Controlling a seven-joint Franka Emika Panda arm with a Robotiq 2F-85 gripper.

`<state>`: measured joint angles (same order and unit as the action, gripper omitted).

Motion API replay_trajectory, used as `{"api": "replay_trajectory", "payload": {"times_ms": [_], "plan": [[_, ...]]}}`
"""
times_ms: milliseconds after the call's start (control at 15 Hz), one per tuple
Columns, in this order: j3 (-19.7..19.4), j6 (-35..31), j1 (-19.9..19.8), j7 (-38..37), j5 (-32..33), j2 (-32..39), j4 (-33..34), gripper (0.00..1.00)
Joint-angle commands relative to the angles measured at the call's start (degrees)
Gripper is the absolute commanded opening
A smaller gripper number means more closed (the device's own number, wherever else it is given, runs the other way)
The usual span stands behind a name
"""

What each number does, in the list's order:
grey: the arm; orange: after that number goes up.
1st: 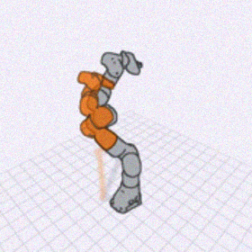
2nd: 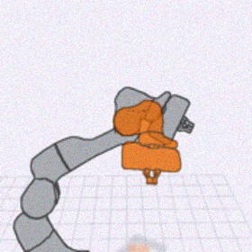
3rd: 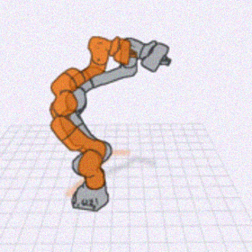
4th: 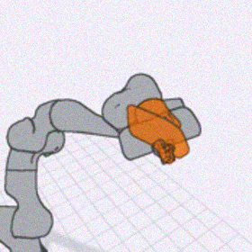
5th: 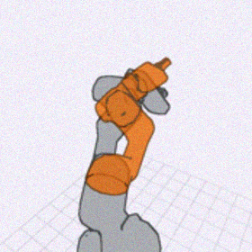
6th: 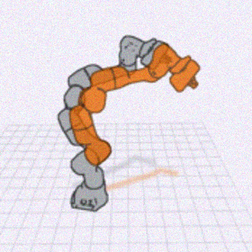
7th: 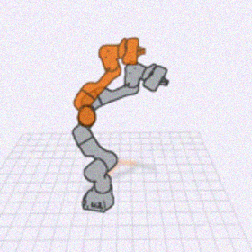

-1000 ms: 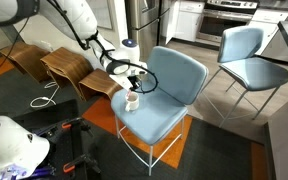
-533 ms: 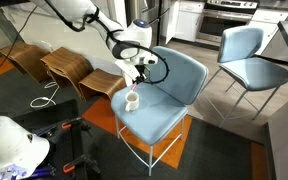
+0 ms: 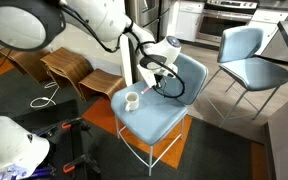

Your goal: Remove the marker from the mug and put it on the chair

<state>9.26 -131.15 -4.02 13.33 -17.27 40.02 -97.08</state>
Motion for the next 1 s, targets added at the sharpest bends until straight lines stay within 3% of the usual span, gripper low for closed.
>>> {"api": "replay_trajectory", "payload": {"times_ms": [0,200,933], "plan": [[-0.9,4.3,1.0,-5.8,-0.7,9.4,11.4,0.05],[-0.6,5.7,1.0,-8.7,-0.5,17.3,20.1,0.05],[-4.0,24.4,5.3,-13.5,6.8,37.5,49.0,0.05]]}}
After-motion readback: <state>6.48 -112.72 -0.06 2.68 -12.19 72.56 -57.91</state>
